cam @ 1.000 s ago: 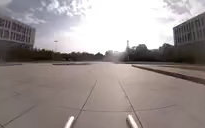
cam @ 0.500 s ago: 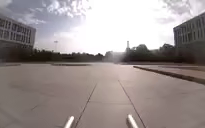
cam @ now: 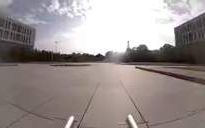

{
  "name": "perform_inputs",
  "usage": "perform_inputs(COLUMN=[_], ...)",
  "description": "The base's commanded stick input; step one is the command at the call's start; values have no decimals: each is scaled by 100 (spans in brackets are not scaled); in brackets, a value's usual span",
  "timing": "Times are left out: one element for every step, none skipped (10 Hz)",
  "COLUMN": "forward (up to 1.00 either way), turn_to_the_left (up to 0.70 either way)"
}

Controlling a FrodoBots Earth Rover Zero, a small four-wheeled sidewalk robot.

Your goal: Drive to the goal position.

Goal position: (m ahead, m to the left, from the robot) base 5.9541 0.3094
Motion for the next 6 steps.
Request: perform_inputs(forward=[100, 100, 100, 100, 100, 100], turn_to_the_left=[0, 0, 0, 0, 0, 0])
